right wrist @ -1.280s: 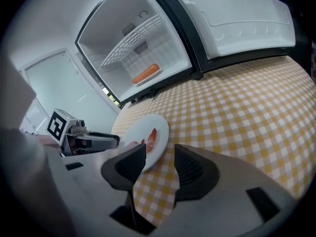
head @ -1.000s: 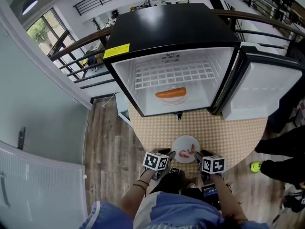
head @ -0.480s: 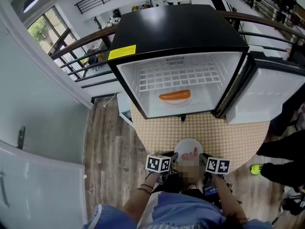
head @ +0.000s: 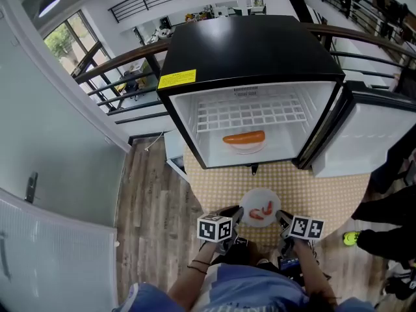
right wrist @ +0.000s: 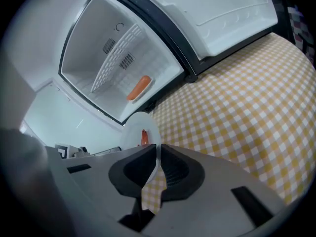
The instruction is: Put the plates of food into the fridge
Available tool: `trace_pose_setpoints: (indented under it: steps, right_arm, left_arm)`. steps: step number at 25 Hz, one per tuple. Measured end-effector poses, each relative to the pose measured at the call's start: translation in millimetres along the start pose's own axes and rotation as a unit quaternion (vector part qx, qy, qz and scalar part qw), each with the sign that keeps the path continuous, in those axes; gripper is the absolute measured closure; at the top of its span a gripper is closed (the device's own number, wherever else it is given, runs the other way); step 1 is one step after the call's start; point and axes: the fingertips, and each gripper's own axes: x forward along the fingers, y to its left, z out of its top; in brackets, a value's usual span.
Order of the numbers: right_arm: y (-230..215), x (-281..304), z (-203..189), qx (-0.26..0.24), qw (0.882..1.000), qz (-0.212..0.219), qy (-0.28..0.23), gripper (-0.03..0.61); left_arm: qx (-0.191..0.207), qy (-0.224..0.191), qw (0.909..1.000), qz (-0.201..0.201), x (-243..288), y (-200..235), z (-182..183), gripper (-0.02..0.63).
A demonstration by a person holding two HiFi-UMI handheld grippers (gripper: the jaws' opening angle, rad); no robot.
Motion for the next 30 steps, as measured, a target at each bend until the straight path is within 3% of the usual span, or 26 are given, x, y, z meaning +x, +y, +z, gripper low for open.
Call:
trace_pose_setpoints:
  steps: [9,17,30]
  right_arm:
    - [68,-14,76,-0.004,0.995,0.071,-0.066,0.541]
    - [131,-16,148,-0.04,0.986,0.119,-0.108,0.543]
    - [192,-21,239,-0.133,0.966,0.106,-0.194,0.543]
  left_arm:
    - [-0.009,-0.083,0.9965,-0.005,-31,-5,87,0.558]
    - [0.033,-0.143,0.9888,0.024,-58,-6,174,0.558]
    - [0.036,-0.213,0.9753,0.045,-73,-11,263,0.558]
